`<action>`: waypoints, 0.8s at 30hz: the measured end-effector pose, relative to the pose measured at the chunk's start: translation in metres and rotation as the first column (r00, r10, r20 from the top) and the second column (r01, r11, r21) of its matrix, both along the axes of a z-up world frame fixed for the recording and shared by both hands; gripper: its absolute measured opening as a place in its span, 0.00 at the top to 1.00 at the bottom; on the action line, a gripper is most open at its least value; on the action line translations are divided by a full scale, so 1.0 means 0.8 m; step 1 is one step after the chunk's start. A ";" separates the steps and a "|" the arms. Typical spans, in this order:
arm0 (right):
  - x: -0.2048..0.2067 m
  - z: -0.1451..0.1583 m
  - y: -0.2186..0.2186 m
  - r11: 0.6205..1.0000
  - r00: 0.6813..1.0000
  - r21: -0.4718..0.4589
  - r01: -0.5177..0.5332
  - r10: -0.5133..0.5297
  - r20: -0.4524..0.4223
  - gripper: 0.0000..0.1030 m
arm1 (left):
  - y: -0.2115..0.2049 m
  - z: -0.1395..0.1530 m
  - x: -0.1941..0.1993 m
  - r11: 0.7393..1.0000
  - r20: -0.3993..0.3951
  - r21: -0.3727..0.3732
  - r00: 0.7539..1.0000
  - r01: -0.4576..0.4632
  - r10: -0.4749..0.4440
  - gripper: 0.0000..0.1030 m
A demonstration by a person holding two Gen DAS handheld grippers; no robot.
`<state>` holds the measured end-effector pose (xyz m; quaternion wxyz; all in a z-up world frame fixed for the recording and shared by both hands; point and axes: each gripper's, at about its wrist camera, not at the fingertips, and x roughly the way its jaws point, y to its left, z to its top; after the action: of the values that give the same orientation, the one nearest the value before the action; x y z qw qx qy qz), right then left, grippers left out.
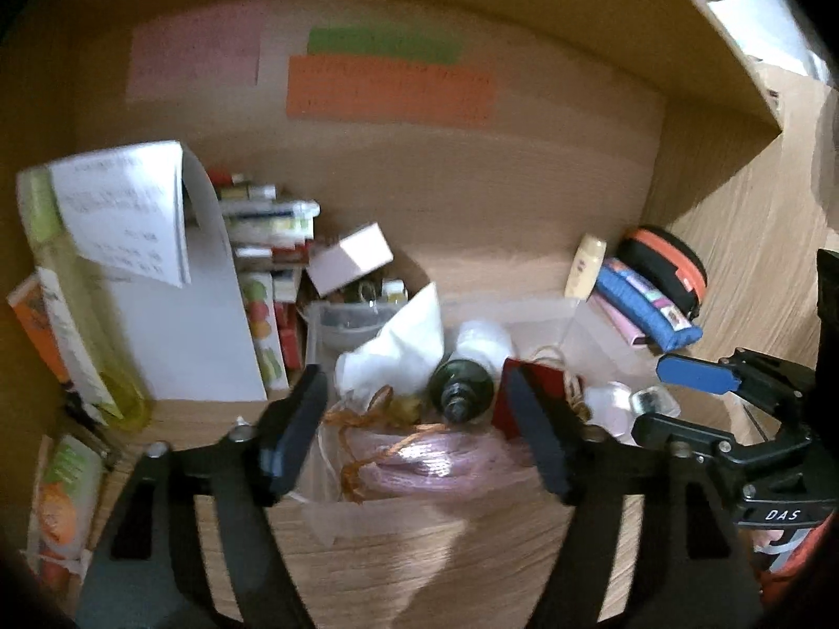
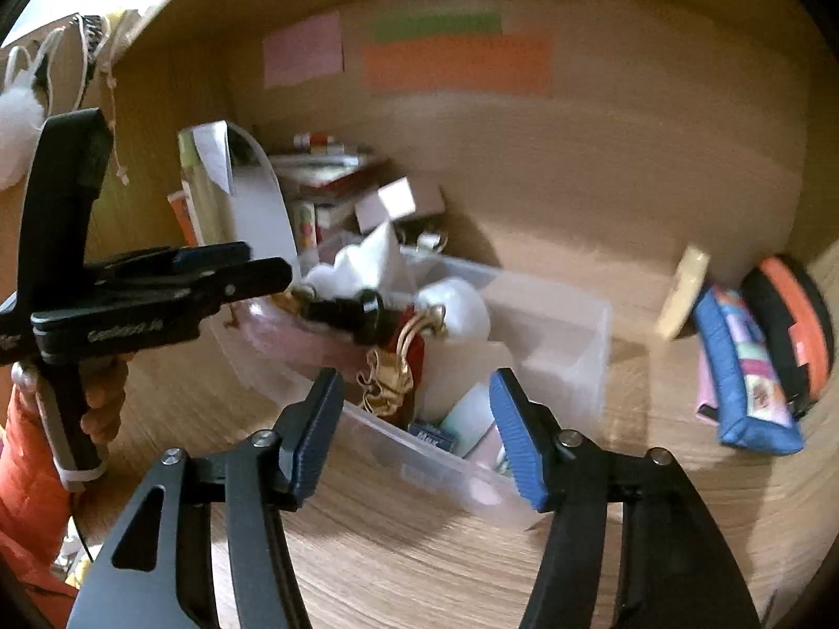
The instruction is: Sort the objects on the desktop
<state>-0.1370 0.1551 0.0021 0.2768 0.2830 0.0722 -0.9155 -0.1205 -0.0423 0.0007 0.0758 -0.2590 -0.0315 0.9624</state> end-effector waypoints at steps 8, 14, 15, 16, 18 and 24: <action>0.022 0.010 0.017 0.998 0.998 -0.010 0.057 -0.057 -0.022 0.23 | 0.019 0.017 0.038 0.997 -0.054 -0.071 0.998 -0.028 0.024 0.07; 0.047 0.016 0.028 0.997 0.997 -0.022 0.069 -0.069 -0.027 0.20 | 0.024 0.017 0.062 0.995 -0.061 -0.068 0.996 -0.066 0.062 0.07; 0.054 0.018 0.030 0.998 0.998 -0.029 0.059 -0.060 -0.026 0.20 | 0.025 0.017 0.064 0.996 -0.055 -0.065 0.997 -0.065 0.062 0.07; 0.059 0.020 0.032 0.998 0.998 -0.032 0.055 -0.056 -0.030 0.20 | 0.026 0.016 0.067 0.995 -0.049 -0.067 0.997 -0.067 0.064 0.07; 0.072 0.024 0.036 0.998 0.997 -0.038 0.052 -0.054 -0.054 0.19 | 0.029 0.017 0.073 0.994 -0.050 -0.069 0.996 -0.080 0.077 0.07; 0.103 0.031 0.047 0.997 0.993 -0.055 0.054 -0.059 -0.100 0.11 | 0.034 0.016 0.092 0.993 -0.055 -0.050 0.993 -0.106 0.103 0.07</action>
<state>-0.0544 0.1925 0.0267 0.2540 0.2306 0.0544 -0.9377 -0.0468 -0.0149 0.0138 0.0192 -0.2336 -0.0173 0.9720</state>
